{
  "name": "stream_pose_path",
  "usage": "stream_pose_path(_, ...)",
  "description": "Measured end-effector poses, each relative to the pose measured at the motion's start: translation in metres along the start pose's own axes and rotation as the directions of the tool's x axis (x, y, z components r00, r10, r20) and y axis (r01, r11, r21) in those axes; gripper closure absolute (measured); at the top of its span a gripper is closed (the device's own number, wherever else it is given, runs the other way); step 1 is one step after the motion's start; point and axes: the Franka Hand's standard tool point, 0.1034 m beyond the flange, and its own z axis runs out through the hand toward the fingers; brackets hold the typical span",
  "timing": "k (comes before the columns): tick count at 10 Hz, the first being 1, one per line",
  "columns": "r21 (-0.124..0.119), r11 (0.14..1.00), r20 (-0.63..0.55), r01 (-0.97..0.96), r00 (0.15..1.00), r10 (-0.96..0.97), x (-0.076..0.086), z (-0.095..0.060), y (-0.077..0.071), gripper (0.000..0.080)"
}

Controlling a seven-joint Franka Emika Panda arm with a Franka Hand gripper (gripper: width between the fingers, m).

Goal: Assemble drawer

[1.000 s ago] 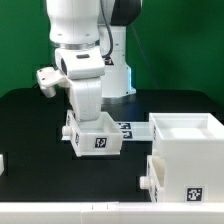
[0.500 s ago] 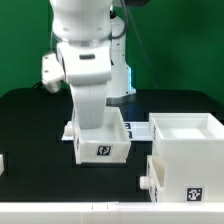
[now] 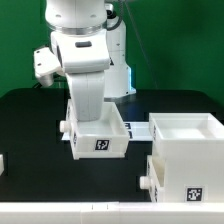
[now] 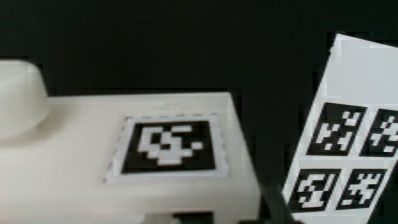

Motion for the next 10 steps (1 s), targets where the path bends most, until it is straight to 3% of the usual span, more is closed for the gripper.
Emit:
stream_pose_path(1, 0.005, 1.0, -0.001, 0.0, 1.0, 0.0, 0.0, 0.001, -0.001, 0.0761)
stream_pose_path(3, 0.055, 0.997, -0.013, -0.046, 0.999, 0.047, 0.004, 0.002, 0.005, 0.0761)
stream_pose_path(5, 0.229, 0.971, -0.045, -0.063, 0.996, 0.075, 0.015, 0.006, 0.021, 0.0761)
stream_pose_path(7, 0.322, 0.946, -0.062, -0.043, 0.996, 0.067, 0.02, 0.006, 0.024, 0.0761)
stream_pose_path(8, 0.322, 0.946, -0.064, -0.042, 0.996, 0.066, 0.021, 0.008, 0.026, 0.0761)
stream_pose_path(10, 0.283, 0.958, -0.063, -0.047, 0.996, 0.068, 0.019, 0.006, 0.032, 0.0761)
